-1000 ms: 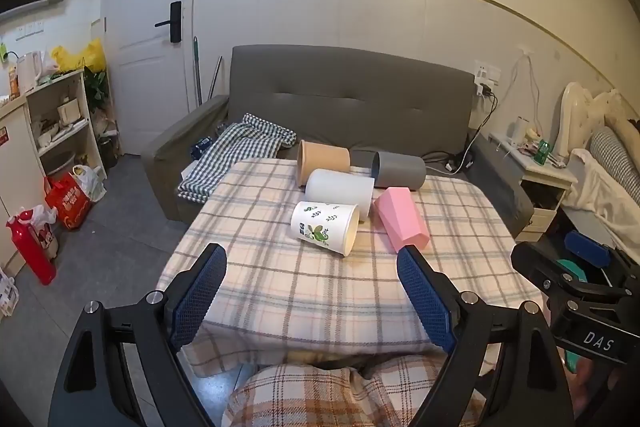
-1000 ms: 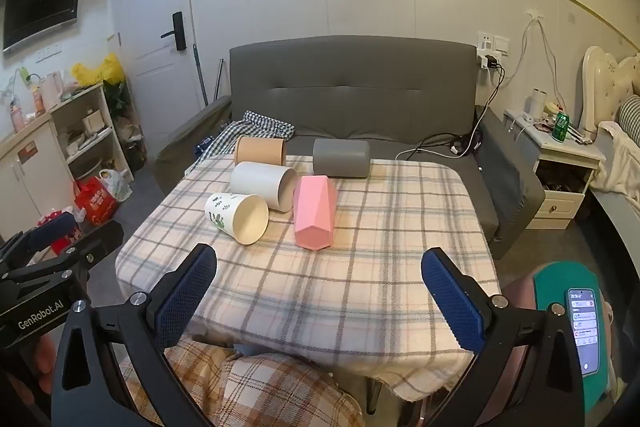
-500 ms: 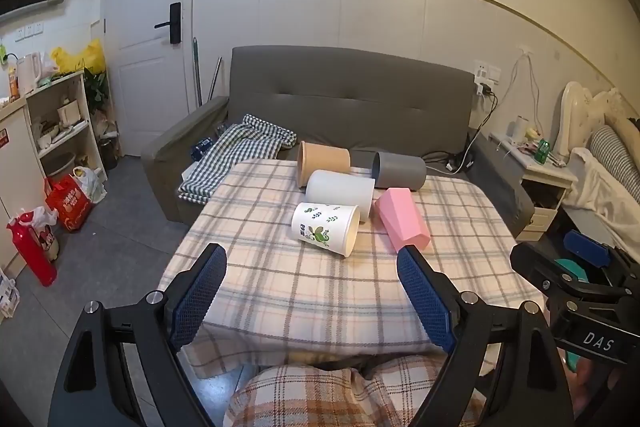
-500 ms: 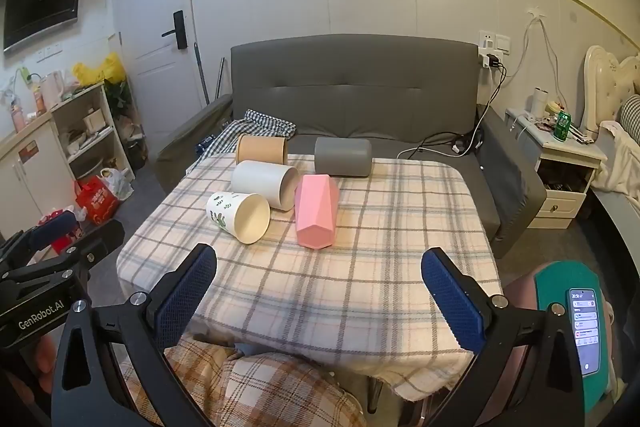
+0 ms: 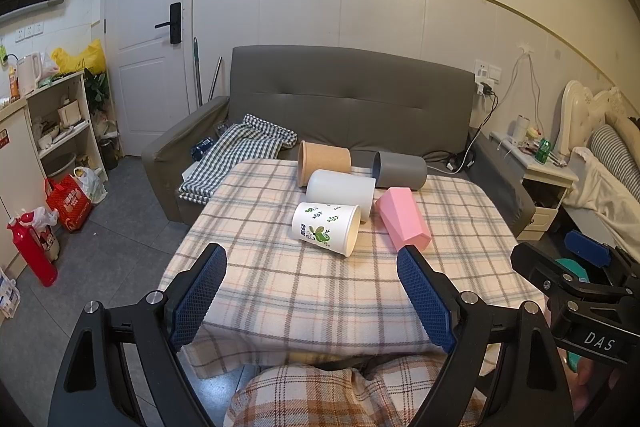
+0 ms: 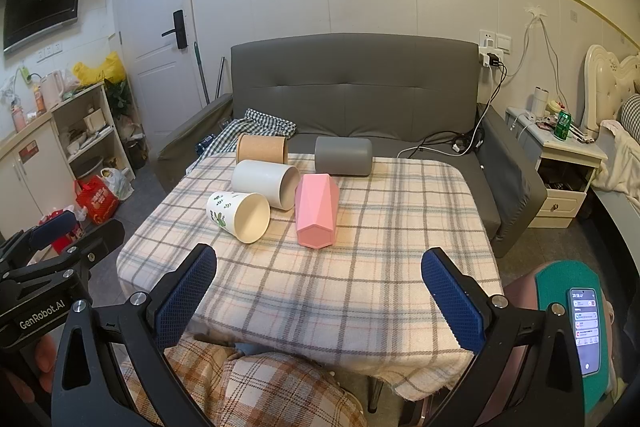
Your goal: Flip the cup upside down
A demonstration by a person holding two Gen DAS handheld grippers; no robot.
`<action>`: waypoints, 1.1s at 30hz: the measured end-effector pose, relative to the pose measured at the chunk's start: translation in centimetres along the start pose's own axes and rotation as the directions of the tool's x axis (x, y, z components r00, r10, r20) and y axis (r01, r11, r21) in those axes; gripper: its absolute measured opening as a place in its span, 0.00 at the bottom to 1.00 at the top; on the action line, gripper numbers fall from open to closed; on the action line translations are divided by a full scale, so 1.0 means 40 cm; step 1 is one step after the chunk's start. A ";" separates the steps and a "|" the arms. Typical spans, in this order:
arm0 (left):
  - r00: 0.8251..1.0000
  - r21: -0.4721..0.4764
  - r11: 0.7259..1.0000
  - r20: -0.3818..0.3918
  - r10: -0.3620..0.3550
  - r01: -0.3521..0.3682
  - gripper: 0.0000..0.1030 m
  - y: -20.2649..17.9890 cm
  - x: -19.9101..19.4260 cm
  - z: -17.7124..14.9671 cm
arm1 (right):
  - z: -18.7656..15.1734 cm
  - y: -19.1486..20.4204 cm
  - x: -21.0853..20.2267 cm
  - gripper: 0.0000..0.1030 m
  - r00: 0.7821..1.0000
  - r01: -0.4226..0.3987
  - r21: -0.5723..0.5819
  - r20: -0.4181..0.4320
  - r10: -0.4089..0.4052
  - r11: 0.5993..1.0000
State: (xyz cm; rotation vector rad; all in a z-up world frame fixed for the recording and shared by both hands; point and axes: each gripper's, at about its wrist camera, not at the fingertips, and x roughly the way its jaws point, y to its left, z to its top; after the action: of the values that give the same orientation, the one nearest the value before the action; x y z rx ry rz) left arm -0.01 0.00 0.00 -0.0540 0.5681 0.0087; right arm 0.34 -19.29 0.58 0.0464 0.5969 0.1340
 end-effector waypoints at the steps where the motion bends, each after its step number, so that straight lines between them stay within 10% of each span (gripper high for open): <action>1: 1.000 0.000 1.000 -0.001 0.001 -0.001 0.87 0.000 0.000 0.000 | 0.000 0.000 0.000 1.00 1.000 0.000 0.000 0.000 0.000 1.000; 33: 1.000 0.001 1.000 -0.001 0.002 -0.002 0.87 -0.001 0.000 0.000 | -0.008 0.004 0.004 1.00 1.000 -0.001 0.000 -0.006 0.001 1.000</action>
State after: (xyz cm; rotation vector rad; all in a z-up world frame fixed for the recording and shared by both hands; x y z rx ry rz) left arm -0.01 -0.03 0.02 -0.0523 0.5687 0.0098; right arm 0.29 -19.10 0.25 0.0468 0.6027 0.1353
